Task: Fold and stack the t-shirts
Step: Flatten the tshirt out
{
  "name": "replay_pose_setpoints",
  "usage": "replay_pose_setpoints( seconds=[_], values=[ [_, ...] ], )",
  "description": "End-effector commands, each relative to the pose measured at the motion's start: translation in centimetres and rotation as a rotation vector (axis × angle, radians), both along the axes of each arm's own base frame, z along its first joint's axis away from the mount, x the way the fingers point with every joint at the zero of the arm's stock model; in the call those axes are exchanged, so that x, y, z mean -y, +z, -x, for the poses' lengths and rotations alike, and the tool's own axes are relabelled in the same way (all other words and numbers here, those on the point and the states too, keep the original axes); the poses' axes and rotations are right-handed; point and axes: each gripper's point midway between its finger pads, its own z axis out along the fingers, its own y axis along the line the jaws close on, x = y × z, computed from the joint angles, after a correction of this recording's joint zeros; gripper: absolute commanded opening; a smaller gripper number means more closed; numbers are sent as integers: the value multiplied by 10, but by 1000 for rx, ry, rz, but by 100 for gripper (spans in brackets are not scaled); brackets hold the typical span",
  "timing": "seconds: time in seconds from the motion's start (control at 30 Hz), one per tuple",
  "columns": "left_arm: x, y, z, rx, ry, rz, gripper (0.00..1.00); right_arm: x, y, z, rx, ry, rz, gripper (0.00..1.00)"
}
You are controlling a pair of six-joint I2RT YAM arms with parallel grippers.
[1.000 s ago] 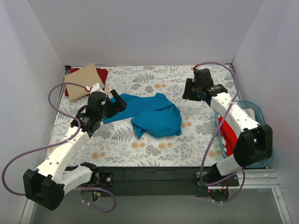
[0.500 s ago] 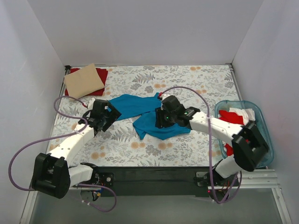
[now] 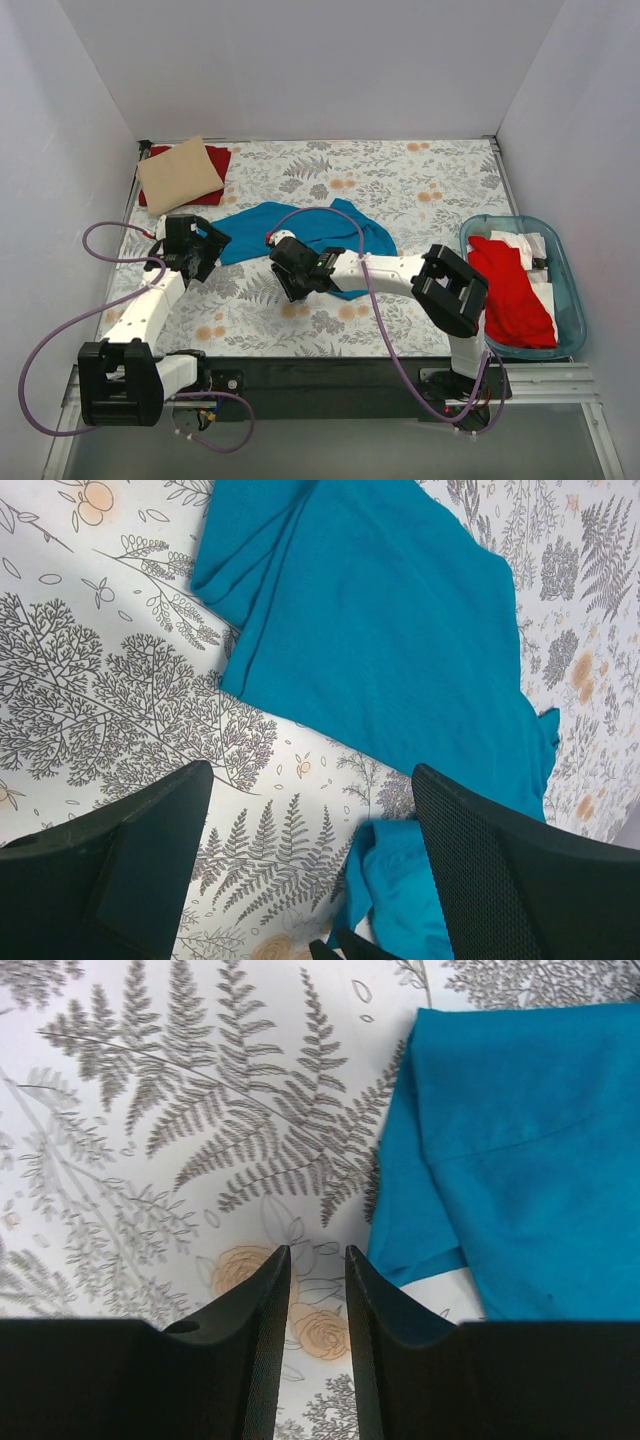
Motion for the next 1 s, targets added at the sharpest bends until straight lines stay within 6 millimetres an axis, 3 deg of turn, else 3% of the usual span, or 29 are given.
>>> replay_pose_setpoints(
  seconds=[0.0, 0.17, 0.57, 0.97],
  values=[
    [2, 7, 2, 25, -25, 13, 80, 10, 4, -13, 88, -52, 89, 35],
    [0, 7, 3, 30, -25, 12, 80, 19, 12, -20, 155, -89, 114, 35],
    [1, 0, 5, 18, -37, 14, 80, 29, 30, -13, 203, -112, 101, 37],
    [8, -4, 8, 10, -60, 41, 80, 23, -5, -12, 159, -99, 161, 38]
  ],
)
